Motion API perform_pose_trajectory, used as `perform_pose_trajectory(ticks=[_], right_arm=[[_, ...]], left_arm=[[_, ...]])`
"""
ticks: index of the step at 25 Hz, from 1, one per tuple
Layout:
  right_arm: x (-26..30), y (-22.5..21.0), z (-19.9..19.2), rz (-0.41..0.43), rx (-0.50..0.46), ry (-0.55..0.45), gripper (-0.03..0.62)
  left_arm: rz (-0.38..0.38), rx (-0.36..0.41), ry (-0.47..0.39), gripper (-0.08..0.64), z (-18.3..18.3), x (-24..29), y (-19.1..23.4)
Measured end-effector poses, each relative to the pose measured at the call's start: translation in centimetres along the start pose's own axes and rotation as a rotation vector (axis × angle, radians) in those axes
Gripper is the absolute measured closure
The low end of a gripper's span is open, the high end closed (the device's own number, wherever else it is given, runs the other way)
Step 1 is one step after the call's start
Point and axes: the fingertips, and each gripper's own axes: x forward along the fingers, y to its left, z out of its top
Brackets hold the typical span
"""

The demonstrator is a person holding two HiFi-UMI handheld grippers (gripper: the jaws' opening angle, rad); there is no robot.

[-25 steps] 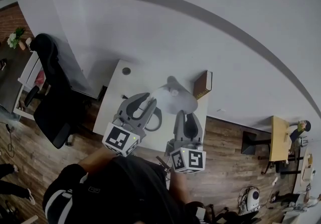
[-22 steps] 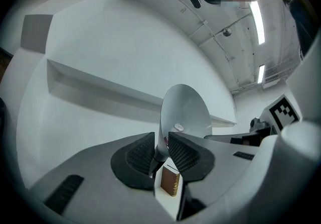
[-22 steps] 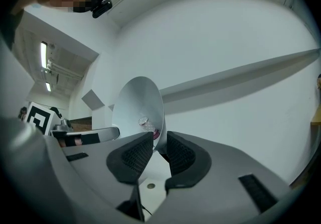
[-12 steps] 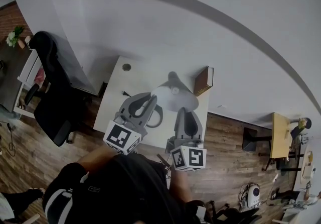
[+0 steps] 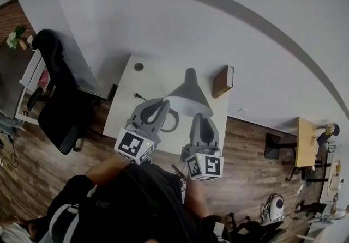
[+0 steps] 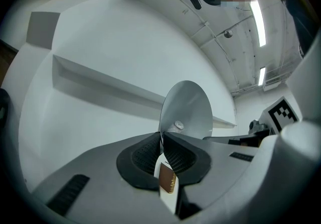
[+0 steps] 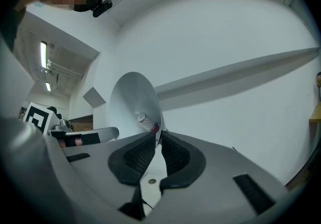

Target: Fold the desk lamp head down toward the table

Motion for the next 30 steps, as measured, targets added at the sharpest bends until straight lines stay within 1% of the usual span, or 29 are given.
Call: perform_pose_trajectory(ticks=[10, 18, 21, 25, 30], right_arm=[[-0.7, 0.1, -1.7, -0.005, 0.005, 0.002, 0.549], [-1.4, -0.3, -4.6, -0.014, 0.015, 0.033, 0.56], [-1.6, -0.4, -5.8, -0.023, 0.013, 0.051, 0.565], [-1.6, -0.5, -7.2, -0.026, 0.001, 0.051, 0.568], [-1.4, -0.9, -8.6, -0.035, -0.02, 0.045, 0.571]], left_arm=[[-0.023, -0.015, 0.013, 0.522, -1.6, -1.0, 0.0], [-0.037, -0.025, 0.061, 0.528, -4.7, -2.0, -0.1], [-0.041, -0.005, 0.08, 0.529, -5.9, -2.3, 0.0], [-0.033, 0.016, 0.086, 0.53, -7.2, -2.6, 0.3], [-0.024, 0.046, 0.056, 0.531, -8.4, -2.5, 0.6]])
